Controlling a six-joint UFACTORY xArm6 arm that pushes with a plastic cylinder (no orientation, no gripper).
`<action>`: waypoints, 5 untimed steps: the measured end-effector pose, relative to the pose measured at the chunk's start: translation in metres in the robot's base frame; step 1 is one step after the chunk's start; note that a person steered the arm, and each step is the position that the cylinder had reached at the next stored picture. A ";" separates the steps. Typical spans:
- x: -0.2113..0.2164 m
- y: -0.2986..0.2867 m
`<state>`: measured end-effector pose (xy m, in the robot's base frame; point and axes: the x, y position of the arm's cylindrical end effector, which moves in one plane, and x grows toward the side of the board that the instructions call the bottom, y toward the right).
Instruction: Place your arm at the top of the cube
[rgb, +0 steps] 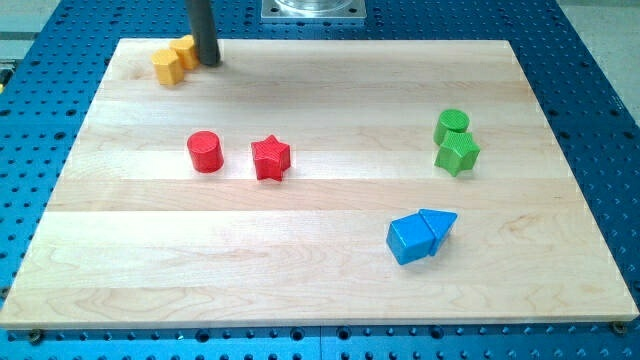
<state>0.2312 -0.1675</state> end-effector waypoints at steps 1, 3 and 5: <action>0.009 -0.020; 0.088 0.087; 0.094 0.087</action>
<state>0.3248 -0.0804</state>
